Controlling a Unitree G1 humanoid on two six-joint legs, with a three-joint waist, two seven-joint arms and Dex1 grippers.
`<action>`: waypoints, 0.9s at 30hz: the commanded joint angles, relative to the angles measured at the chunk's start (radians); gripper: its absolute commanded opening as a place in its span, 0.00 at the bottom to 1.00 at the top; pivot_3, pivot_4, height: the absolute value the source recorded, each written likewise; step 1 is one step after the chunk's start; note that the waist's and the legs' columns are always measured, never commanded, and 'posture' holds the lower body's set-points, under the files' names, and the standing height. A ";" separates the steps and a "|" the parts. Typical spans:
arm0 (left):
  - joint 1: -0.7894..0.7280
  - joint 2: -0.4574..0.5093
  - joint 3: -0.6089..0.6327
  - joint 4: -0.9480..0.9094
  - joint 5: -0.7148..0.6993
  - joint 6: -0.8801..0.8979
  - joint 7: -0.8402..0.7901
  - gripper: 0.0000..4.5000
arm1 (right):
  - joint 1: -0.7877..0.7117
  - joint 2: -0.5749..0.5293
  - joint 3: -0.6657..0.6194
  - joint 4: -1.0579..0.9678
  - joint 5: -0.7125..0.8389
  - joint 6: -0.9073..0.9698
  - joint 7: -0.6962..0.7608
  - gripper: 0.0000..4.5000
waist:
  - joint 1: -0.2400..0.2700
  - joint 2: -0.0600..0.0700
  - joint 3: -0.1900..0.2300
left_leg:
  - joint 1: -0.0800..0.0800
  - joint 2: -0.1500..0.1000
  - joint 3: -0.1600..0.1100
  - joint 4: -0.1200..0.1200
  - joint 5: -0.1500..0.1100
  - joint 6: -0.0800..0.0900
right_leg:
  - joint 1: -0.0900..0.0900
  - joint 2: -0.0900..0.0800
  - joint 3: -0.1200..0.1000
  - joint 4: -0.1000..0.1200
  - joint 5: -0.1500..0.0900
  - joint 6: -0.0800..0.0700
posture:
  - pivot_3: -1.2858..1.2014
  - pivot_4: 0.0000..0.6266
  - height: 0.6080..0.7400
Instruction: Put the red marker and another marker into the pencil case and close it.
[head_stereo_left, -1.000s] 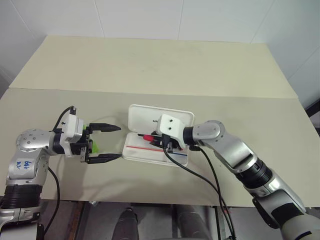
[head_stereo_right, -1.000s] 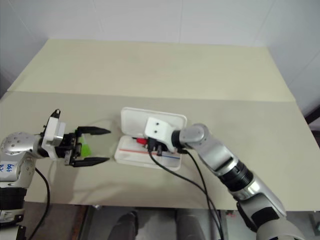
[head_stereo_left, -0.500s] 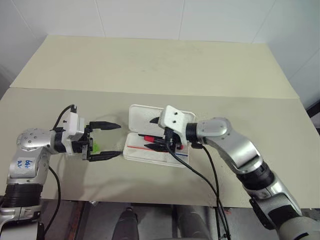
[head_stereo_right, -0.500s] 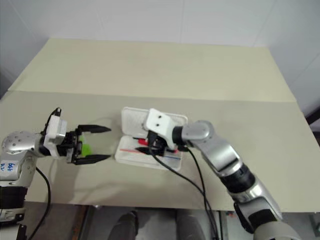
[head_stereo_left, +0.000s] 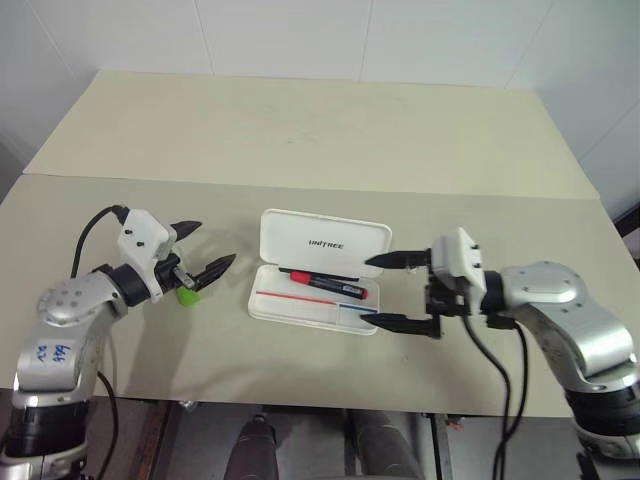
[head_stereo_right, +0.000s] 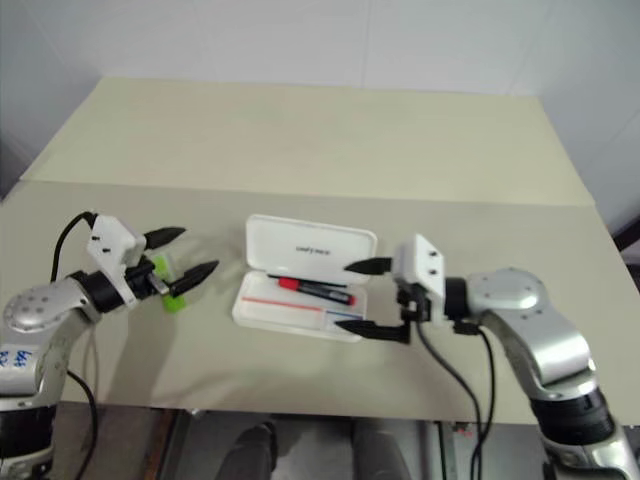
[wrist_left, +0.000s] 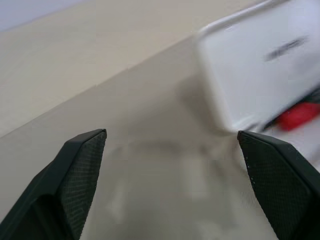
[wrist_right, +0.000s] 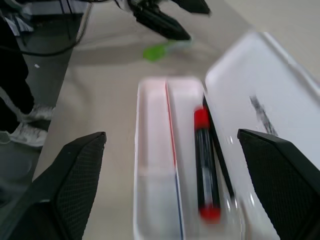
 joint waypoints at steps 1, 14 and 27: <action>0.048 -0.040 0.040 -0.151 0.039 0.134 0.158 1.00 | 0.049 -0.035 -0.099 0.013 0.085 -0.051 0.086 0.99 | -0.001 0.000 0.000 | 0.000 0.000 0.000 0.000 0.000 0.000 | 0.000 0.000 0.000 0.000 0.000 0.000 | 0.52 0.24 1.00; 0.068 -0.205 0.027 -0.340 0.211 0.612 0.564 1.00 | -0.035 -0.064 -0.057 0.325 0.010 -0.179 0.227 0.99 | -0.018 -0.002 0.001 | 0.005 0.000 0.000 0.012 0.000 -0.001 | 0.013 0.000 0.000 -0.012 0.001 -0.014 | 0.52 0.24 1.00; 0.016 -0.240 -0.037 -0.254 0.233 0.625 0.552 1.00 | -0.072 -0.031 -0.019 0.320 -0.010 -0.184 0.197 0.99 | -0.027 -0.002 0.000 | 0.004 0.000 0.001 0.011 -0.001 -0.003 | 0.014 0.000 0.001 -0.017 0.005 -0.010 | 0.52 0.24 1.00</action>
